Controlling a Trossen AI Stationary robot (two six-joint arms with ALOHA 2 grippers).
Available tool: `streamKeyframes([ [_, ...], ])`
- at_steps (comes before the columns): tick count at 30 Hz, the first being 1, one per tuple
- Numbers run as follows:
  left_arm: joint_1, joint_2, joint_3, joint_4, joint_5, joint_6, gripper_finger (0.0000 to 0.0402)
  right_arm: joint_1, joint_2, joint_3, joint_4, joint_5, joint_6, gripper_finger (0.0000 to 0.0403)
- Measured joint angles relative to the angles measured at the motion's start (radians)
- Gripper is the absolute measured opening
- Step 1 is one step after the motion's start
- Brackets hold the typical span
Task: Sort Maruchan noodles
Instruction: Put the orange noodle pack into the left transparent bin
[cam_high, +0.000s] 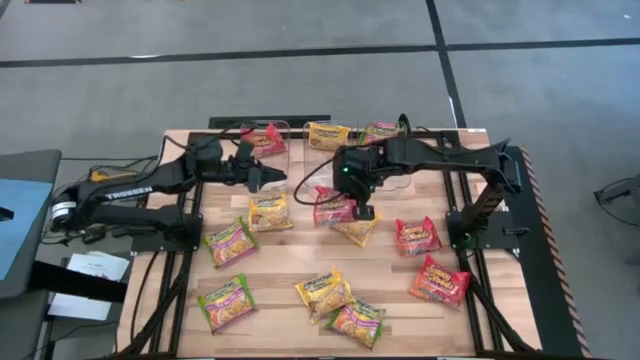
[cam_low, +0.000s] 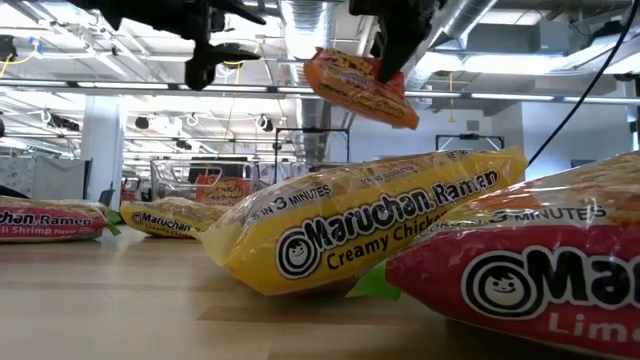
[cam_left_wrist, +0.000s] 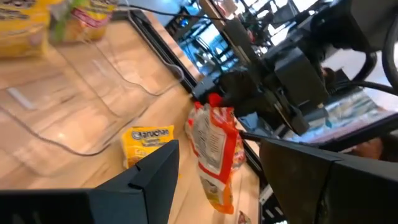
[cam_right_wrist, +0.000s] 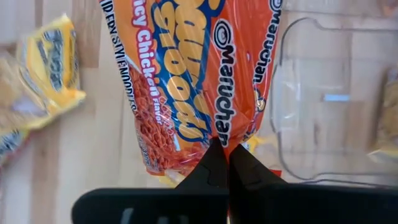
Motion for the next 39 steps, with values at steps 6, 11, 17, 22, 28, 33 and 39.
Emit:
streamKeyframes([
  [6, 0.0, 0.087, 0.114, -0.051, 0.048, 0.051, 0.021, 0.002, 0.0, 0.007, 0.005, 0.0, -0.125, 0.0003],
  [11, 0.0, 0.167, 0.247, -0.256, 0.073, 0.098, 0.021, 0.001, 0.001, 0.007, 0.015, 0.001, -0.18, 0.0003],
  [17, 0.0, 0.272, 0.379, -0.41, 0.122, 0.125, 0.021, 0.002, 0.011, 0.008, 0.014, 0.076, -0.185, 0.0003],
  [22, 0.0, 0.363, 0.44, -0.417, 0.197, 0.124, 0.021, 0.003, 0.015, 0.007, 0.001, 0.083, -0.178, 0.0003],
  [28, -0.01, 0.461, 0.474, -0.42, 0.317, 0.181, 0.021, 0.005, 0.015, 0.007, 0.006, 0.083, -0.137, 0.0003],
  [33, -0.028, 0.529, 0.489, -0.418, 0.36, 0.19, 0.021, 0.019, 0.015, 0.007, 0.003, 0.079, -0.132, 0.0003],
  [39, -0.036, 0.573, 0.492, -0.407, 0.397, 0.196, 0.021, 0.04, 0.015, 0.007, -0.015, 0.074, -0.122, 0.0003],
])
